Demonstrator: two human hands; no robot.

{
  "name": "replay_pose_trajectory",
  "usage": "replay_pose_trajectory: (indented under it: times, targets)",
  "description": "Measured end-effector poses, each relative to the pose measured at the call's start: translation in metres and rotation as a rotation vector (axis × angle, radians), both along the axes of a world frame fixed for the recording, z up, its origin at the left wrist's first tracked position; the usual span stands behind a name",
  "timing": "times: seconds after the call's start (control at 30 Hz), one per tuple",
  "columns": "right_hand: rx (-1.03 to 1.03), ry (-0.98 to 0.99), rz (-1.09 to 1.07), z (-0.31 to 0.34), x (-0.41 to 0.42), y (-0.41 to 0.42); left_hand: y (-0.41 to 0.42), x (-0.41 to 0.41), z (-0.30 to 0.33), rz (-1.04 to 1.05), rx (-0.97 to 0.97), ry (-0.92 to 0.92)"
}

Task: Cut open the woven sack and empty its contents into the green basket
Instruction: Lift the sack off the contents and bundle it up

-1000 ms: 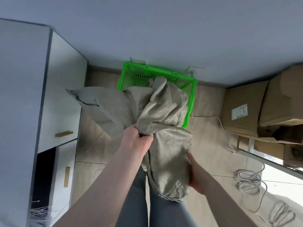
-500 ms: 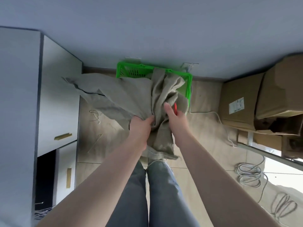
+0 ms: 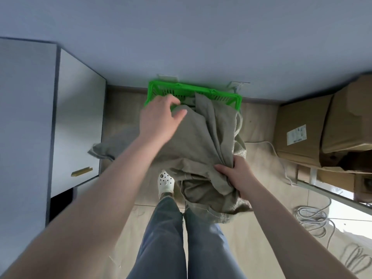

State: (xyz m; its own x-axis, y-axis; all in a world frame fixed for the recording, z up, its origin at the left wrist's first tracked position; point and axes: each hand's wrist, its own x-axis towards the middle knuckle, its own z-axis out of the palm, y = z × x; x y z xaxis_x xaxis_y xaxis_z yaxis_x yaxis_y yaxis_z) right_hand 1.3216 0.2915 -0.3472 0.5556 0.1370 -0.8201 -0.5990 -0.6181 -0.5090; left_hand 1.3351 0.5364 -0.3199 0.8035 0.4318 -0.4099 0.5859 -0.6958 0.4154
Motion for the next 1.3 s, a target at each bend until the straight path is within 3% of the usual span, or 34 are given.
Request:
replay_pose_trajectory:
  times: [0.03, 0.1, 0.17, 0.27, 0.33, 0.53, 0.6, 0.77, 0.87, 0.9, 0.97, 1.0, 1.07, 1.13, 1.17, 1.23, 1.3]
  targets:
    - [0.025, 0.007, -0.012, 0.0, 0.001, -0.004, 0.014, 0.006, -0.019, -0.03, 0.061, 0.161]
    - [0.056, 0.034, -0.05, 0.004, 0.004, -0.008, 0.034, 0.003, -0.051, -0.002, -0.045, 0.529]
    - [0.08, 0.08, -0.114, 0.006, 0.009, -0.007, 0.04, -0.01, -0.064, -0.017, -0.205, 0.64]
    - [0.073, 0.134, -0.207, 0.005, 0.017, 0.003, 0.023, -0.022, -0.057, -0.246, -0.182, 0.522]
    - [0.041, 0.157, -0.21, 0.005, 0.023, 0.011, 0.003, -0.028, -0.049, -0.248, -0.186, 0.406]
    - [-0.131, 0.126, -0.139, 0.012, 0.046, 0.029, -0.042, -0.039, -0.013, -0.156, -0.677, 0.199]
    - [-0.095, 0.141, -0.118, 0.017, 0.052, 0.034, -0.053, -0.039, -0.013, -0.254, -0.76, 0.194]
    - [-0.138, 0.091, 0.186, 0.016, 0.054, 0.034, -0.069, -0.044, 0.001, -0.463, -0.83, 0.291]
    - [-0.104, 0.059, 0.202, 0.026, 0.056, 0.024, -0.059, -0.049, 0.012, -0.208, -1.067, 0.344]
    - [-0.067, 0.079, 0.168, 0.03, 0.057, 0.021, -0.052, -0.049, 0.007, -0.077, -1.027, 0.243]
    - [-0.003, 0.151, 0.104, 0.034, 0.057, 0.016, -0.034, -0.05, -0.023, 0.194, -0.596, 0.004]
    - [0.016, 0.183, 0.089, 0.035, 0.057, 0.016, -0.025, -0.05, -0.033, 0.281, -0.427, 0.034]
    - [0.043, 0.207, 0.091, 0.036, 0.054, 0.018, -0.015, -0.049, -0.048, 0.374, -0.525, 0.266]
    - [0.051, 0.197, 0.078, 0.036, 0.051, 0.022, -0.018, -0.047, -0.057, 0.246, -0.796, 0.407]
    - [0.058, 0.187, 0.059, 0.038, 0.052, 0.023, -0.022, -0.045, -0.057, 0.171, -0.841, 0.423]
    - [0.066, 0.181, 0.021, 0.043, 0.054, 0.025, -0.029, -0.046, -0.057, 0.1, -0.74, 0.439]
    - [0.065, 0.188, 0.007, 0.046, 0.057, 0.024, -0.034, -0.046, -0.054, 0.16, -0.573, 0.402]
